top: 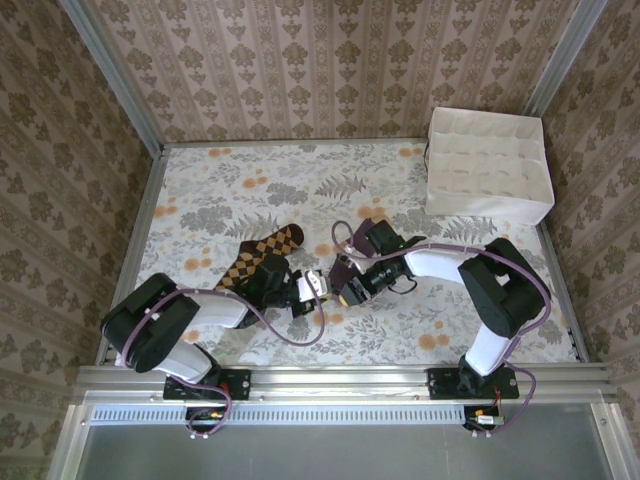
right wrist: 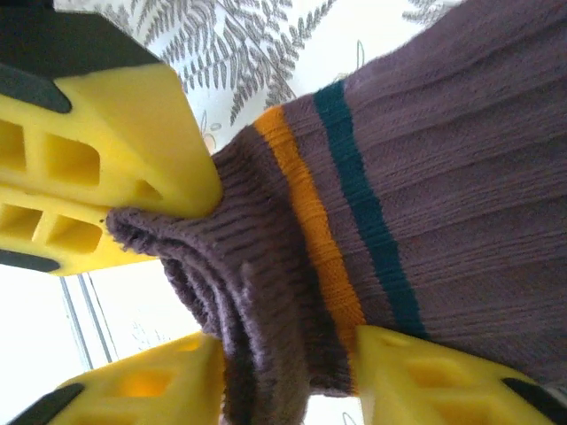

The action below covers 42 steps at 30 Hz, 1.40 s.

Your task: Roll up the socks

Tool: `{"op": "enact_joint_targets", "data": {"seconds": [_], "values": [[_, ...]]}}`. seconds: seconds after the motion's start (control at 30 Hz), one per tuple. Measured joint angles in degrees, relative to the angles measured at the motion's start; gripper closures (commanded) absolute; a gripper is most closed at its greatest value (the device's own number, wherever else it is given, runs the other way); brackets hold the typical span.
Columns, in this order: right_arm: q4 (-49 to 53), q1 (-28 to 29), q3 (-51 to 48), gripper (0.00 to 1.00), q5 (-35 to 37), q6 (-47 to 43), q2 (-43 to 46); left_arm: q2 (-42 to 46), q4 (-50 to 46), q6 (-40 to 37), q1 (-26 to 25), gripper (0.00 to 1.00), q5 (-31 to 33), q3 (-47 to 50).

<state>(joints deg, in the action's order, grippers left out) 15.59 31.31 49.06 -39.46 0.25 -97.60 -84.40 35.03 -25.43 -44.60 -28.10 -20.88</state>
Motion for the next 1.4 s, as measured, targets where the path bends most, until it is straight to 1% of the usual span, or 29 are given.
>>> {"op": "enact_joint_targets", "data": {"seconds": [0.1, 0.23, 0.4, 0.53, 0.7, 0.93, 1.1, 1.17, 1.3, 1.4], "values": [[-3.85, -1.11, -3.39, 0.48, 0.13, 4.37, 4.33, 1.16, -0.48, 2.27, 0.02, 1.0, -0.02, 0.0], [-9.46, -1.6, -7.74, 0.45, 0.85, 10.56, 10.82, 1.4, -2.01, 6.45, 0.52, 1.0, -0.02, -0.02], [-15.3, -1.6, -10.27, 0.44, 1.77, 15.85, 13.97, 0.81, -7.13, 13.57, 3.58, 1.0, -0.63, -2.56], [-17.62, -1.6, -11.1, 0.42, 2.19, 18.01, 13.92, -0.17, -10.29, 17.0, 5.03, 1.0, -1.68, -5.9], [-21.4, -1.42, -11.15, 0.41, 2.58, 19.54, 11.89, -1.44, -12.55, 19.63, 6.56, 1.0, -3.98, -7.37], [-24.3, -0.96, -10.84, 0.42, 2.73, 20.59, 7.61, -4.13, -14.05, 19.96, 6.99, 1.0, -6.23, -8.7], [-25.62, -0.37, -10.84, 0.49, 2.8, 21.07, 6.47, -6.03, -14.25, 20.39, 6.97, 1.0, -6.71, -9.62], [-25.79, -0.26, -10.84, 0.49, 2.86, 21.18, 6.38, -6.49, -14.34, 20.63, 6.97, 1.0, -6.84, -10.1], [-25.81, 0.11, -10.84, 0.46, 3.13, 21.2, 5.97, -7.43, -14.75, 20.81, 6.93, 1.0, -7.02, -11.1], [-25.81, 0.42, -10.84, 0.47, 3.3, 21.2, 5.84, -8.15, -15.17, 20.83, 6.82, 1.0, -7.1, -11.56]]}}
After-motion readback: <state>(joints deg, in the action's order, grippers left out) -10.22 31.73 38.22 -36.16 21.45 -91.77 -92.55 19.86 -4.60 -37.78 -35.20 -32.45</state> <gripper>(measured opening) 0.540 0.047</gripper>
